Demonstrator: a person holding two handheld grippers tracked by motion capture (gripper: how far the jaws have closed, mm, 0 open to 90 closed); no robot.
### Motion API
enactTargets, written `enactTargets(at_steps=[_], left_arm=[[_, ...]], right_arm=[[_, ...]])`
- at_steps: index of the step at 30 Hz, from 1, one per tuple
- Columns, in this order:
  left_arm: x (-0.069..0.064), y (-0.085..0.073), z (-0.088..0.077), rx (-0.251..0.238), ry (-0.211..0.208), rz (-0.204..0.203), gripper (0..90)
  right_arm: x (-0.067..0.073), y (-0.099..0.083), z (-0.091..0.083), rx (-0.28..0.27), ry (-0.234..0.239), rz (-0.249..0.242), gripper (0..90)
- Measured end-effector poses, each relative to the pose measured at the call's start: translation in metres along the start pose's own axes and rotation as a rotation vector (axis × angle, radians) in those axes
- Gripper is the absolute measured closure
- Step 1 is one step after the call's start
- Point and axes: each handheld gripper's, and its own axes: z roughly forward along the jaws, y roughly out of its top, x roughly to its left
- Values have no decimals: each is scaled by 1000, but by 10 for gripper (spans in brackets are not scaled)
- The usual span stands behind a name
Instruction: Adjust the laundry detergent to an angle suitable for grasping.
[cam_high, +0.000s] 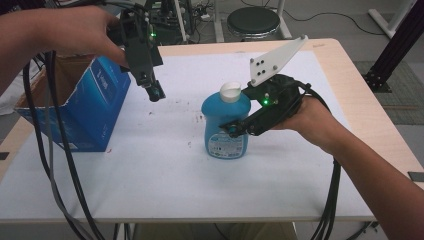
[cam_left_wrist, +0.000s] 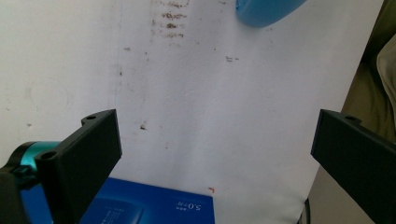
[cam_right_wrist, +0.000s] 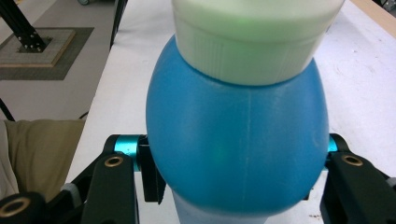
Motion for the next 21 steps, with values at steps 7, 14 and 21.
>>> enactTargets(at_steps=[7, 14, 21], left_arm=[[0, -2, 1, 0, -1, -5, 17], [0, -3, 1, -3, -4, -7, 17], [0, -3, 1, -1, -1, -6, 17]], right_arm=[[0, 0, 0, 1, 3, 13, 414], [-1, -1, 1, 10, 9, 51, 307], [-2, 0, -1, 2, -1, 86, 229]])
